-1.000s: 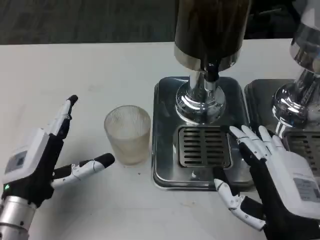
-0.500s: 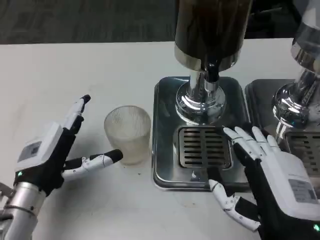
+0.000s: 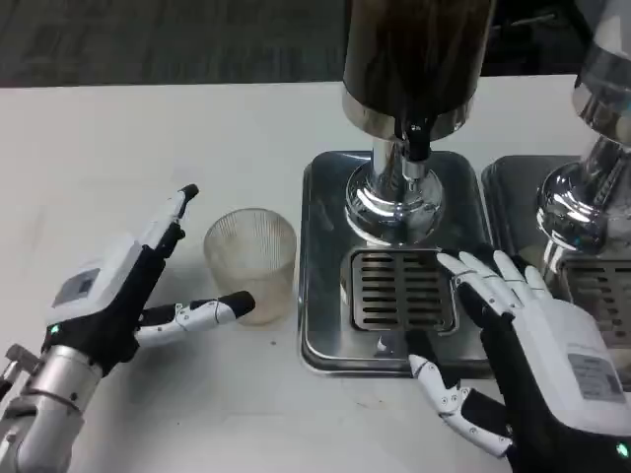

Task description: Grasp the cup under the faucet to collect the drink, then remove the cup.

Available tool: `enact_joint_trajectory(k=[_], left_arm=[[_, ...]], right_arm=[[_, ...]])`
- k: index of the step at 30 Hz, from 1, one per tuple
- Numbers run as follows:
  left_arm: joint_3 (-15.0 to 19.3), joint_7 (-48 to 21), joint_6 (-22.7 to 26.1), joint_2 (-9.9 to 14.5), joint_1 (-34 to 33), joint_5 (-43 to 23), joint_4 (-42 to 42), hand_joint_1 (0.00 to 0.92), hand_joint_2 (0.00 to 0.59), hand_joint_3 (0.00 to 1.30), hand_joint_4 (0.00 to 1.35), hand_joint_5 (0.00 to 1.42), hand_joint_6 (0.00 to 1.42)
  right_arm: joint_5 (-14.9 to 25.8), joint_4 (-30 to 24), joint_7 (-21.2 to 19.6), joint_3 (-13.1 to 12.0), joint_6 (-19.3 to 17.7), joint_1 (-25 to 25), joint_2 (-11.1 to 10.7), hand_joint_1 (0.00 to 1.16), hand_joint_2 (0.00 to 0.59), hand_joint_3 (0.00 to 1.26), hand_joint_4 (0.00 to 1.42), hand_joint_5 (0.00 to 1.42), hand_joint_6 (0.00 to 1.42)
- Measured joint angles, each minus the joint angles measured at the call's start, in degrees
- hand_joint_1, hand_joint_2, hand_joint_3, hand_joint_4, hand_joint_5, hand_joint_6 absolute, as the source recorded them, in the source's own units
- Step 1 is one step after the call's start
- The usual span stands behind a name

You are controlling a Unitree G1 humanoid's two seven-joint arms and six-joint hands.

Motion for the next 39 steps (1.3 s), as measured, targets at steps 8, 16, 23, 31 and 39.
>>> enact_joint_trajectory(k=[8, 16, 23, 31, 39], left_arm=[[-1.9, -0.1, -0.2, -0.5, -2.2, -0.6, 2.7, 0.143, 0.001, 0.0, 0.0, 0.2, 0.19], [-4.1, -0.4, -0.7, -1.2, -5.4, -0.8, 5.3, 0.143, 0.001, 0.0, 0.0, 0.21, 0.2], [-5.2, -0.6, -0.9, -2.0, -7.3, -0.8, 7.3, 0.144, 0.0, 0.0, 0.0, 0.22, 0.21], [-6.5, -1.4, -0.9, -2.8, -9.1, -1.6, 8.8, 0.181, 0.012, 0.0, 0.0, 0.24, 0.23], [-7.2, -1.4, -0.1, -3.0, -9.8, -1.6, 9.2, 0.262, 0.035, 0.0, 0.02, 0.28, 0.27]], right_arm=[[-0.2, -0.7, -0.1, 0.0, 0.5, 0.6, 0.3, 0.44, 0.458, 0.23, 0.14, 0.06, 0.0], [-0.9, -1.1, -0.2, 0.0, 0.9, 1.8, 1.1, 0.44, 0.458, 0.24, 0.15, 0.06, 0.0], [-1.6, -2.3, -0.8, 0.1, 1.0, 2.9, 1.5, 0.44, 0.458, 0.25, 0.15, 0.07, 0.0], [-1.8, -2.7, -0.9, 0.6, 1.2, 3.8, 2.3, 0.44, 0.458, 0.25, 0.15, 0.07, 0.0], [-1.9, -3.0, -1.2, 0.7, 1.2, 4.6, 3.0, 0.44, 0.458, 0.25, 0.16, 0.07, 0.0]])
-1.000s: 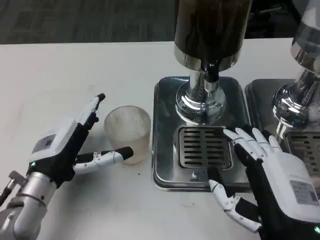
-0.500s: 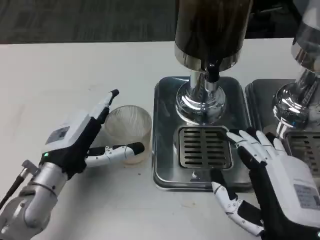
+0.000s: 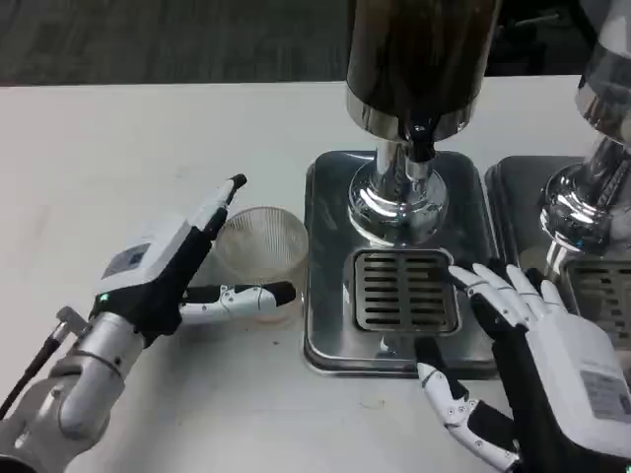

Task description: Grasp the cup under the faucet to collect the drink, then remove the cup.

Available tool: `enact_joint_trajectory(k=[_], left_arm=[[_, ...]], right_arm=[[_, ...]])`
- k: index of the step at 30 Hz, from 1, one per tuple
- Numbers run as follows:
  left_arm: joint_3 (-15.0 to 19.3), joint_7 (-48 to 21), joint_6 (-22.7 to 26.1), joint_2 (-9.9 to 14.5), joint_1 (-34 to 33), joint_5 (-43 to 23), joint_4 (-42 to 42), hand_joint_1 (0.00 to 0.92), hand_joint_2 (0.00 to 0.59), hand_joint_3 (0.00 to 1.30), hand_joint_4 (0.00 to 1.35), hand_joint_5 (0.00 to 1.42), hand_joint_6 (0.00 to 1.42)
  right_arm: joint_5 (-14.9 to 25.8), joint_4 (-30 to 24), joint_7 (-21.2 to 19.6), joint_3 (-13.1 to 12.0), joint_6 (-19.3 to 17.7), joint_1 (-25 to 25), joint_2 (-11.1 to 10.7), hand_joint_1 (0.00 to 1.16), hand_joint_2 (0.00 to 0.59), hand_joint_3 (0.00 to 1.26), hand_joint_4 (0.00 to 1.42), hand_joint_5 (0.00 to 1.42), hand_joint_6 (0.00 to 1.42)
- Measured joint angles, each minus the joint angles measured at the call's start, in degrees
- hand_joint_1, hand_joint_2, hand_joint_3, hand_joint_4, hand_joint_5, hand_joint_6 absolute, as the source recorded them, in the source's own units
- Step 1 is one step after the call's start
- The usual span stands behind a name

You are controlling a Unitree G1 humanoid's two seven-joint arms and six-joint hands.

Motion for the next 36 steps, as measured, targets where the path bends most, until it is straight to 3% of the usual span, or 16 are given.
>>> enact_joint_trajectory(k=[5, 8, 13, 20, 27, 36], left_arm=[[-0.5, 0.2, 0.2, 0.0, -0.3, 0.0, 0.0, 0.313, 0.051, 0.01, 0.08, 0.33, 0.31], [-0.8, 1.0, 0.1, -0.1, -0.3, 0.0, 0.1, 0.336, 0.066, 0.09, 0.14, 0.39, 0.38], [-1.3, 2.6, -0.8, -0.4, -0.3, 0.0, 0.6, 0.342, 0.089, 0.26, 0.3, 0.6, 0.79], [-1.4, 4.5, -1.8, -1.0, -0.3, -0.2, 2.5, 0.333, 0.104, 0.45, 0.5, 0.78, 1.02], [-1.4, 6.7, -2.8, -1.4, -0.1, -0.1, 3.6, 0.341, 0.116, 0.58, 0.65, 0.92, 1.16], [-1.4, 11.6, -4.0, -1.4, 1.9, 0.2, 3.6, 0.34, 0.119, 0.64, 0.71, 0.98, 1.23]], right_arm=[[0.0, 0.0, 0.0, 0.0, 0.0, 0.0, 0.1, 0.45, 0.463, 0.25, 0.16, 0.07, 0.0], [0.0, -0.1, 0.0, 0.0, 0.0, 0.1, 0.1, 0.45, 0.464, 0.25, 0.16, 0.07, 0.0], [0.1, -0.2, 0.0, 0.0, 0.0, 0.2, 0.1, 0.45, 0.466, 0.25, 0.17, 0.08, 0.0], [0.1, -0.4, 0.0, -0.1, 0.0, 0.3, 0.0, 0.46, 0.466, 0.25, 0.17, 0.09, 0.0], [0.2, -0.6, 0.0, -0.2, 0.0, 0.6, -0.1, 0.46, 0.466, 0.25, 0.17, 0.09, 0.0], [0.6, -1.6, 0.0, -0.3, 0.0, 0.6, -0.4, 0.47, 0.458, 0.25, 0.19, 0.09, 0.0]])
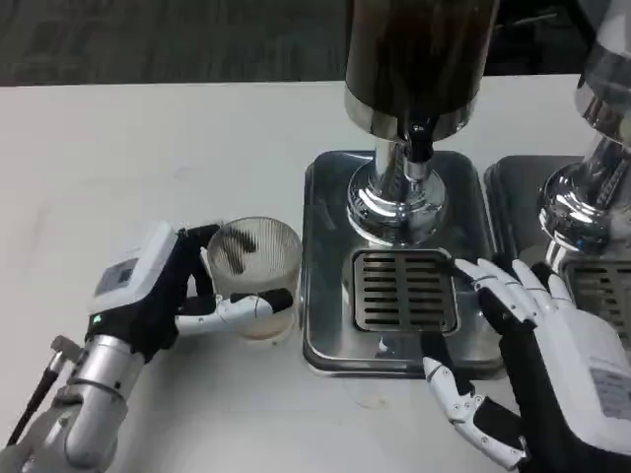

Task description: Grasp the cup under the faucet to collect the drink, then remove the cup.

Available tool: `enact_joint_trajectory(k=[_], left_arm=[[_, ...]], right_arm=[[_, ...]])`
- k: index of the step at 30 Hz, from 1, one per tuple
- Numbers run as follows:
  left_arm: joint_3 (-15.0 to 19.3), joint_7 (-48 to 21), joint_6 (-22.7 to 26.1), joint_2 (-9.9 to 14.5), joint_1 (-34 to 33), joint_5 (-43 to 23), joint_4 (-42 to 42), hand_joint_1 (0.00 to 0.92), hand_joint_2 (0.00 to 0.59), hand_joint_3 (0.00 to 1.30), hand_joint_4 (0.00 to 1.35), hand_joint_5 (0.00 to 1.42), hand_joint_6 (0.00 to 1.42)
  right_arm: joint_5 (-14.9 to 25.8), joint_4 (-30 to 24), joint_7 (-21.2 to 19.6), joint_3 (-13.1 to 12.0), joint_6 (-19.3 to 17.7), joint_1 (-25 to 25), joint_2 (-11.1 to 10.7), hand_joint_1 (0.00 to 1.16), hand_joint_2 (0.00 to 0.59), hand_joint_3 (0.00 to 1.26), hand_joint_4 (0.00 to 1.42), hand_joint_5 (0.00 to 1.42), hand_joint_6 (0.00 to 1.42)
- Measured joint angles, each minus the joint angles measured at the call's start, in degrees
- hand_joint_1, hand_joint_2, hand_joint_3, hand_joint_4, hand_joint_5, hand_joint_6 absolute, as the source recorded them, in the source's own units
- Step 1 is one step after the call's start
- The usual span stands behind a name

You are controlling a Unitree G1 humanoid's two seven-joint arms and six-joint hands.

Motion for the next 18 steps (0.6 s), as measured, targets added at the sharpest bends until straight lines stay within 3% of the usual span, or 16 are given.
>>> enact_joint_trajectory(k=[18], left_arm=[[2.1, 2.3, -3.1, 1.8, 3.8, -0.3, -2.8, 0.326, 0.123, 0.67, 0.75, 1.0, 1.26]], right_arm=[[1.5, 0.0, 0.0, -0.1, 0.0, -0.7, -0.8, 0.48, 0.456, 0.25, 0.19, 0.09, 0.0]])
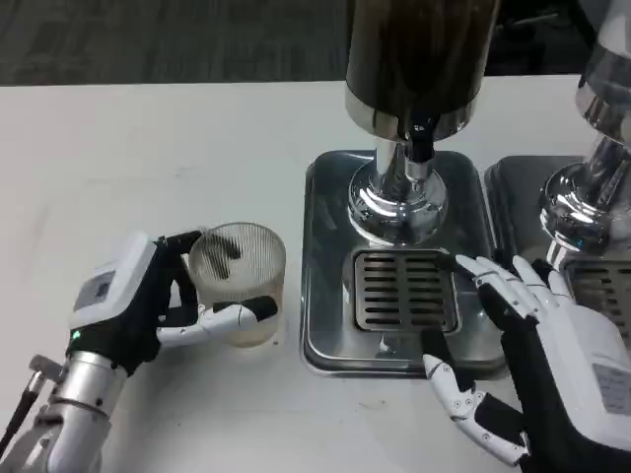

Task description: Grasp the cup under the faucet to collect the drink, then remove the cup.

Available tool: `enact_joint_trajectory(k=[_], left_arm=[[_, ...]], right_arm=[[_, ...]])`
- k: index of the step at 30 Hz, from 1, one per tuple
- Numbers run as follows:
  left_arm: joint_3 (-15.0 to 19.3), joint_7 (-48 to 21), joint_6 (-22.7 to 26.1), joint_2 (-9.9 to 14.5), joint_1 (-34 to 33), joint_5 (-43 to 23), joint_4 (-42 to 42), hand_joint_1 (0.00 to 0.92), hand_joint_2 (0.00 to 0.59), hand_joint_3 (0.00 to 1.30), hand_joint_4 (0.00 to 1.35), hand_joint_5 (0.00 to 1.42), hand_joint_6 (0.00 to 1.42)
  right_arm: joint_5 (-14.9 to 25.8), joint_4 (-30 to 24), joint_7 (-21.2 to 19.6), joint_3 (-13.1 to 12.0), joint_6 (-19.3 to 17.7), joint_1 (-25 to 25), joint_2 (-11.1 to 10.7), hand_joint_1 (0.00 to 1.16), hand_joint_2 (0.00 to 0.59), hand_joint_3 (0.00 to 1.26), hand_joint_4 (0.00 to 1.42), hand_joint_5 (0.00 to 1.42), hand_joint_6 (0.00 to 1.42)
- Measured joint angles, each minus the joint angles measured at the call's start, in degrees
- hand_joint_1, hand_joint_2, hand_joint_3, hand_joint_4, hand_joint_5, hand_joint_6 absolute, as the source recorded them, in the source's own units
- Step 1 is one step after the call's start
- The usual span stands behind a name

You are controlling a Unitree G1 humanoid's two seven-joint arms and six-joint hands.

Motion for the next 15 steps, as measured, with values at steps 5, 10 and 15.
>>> enact_joint_trajectory(k=[5, 10, 15], left_arm=[[1.1, 0.0, -1.9, 0.2, 0.5, -0.2, -4.0, 0.328, 0.12, 0.67, 0.75, 1.0, 1.26], [2.2, -0.1, -2.4, 0.0, 0.6, -0.3, -6.3, 0.332, 0.115, 0.67, 0.75, 1.01, 1.26], [2.0, -1.7, -2.4, -1.6, 0.2, -0.1, -6.4, 0.333, 0.112, 0.67, 0.75, 1.01, 1.26]], right_arm=[[0.1, 0.0, 0.0, -0.1, 0.0, 0.0, -0.1, 0.48, 0.456, 0.25, 0.19, 0.09, 0.0], [0.1, 0.0, 0.0, -0.2, 0.0, 0.0, -0.1, 0.48, 0.456, 0.25, 0.19, 0.09, 0.0], [0.1, -0.1, 0.0, -0.2, 0.0, 0.1, 0.0, 0.48, 0.456, 0.25, 0.19, 0.09, 0.0]])
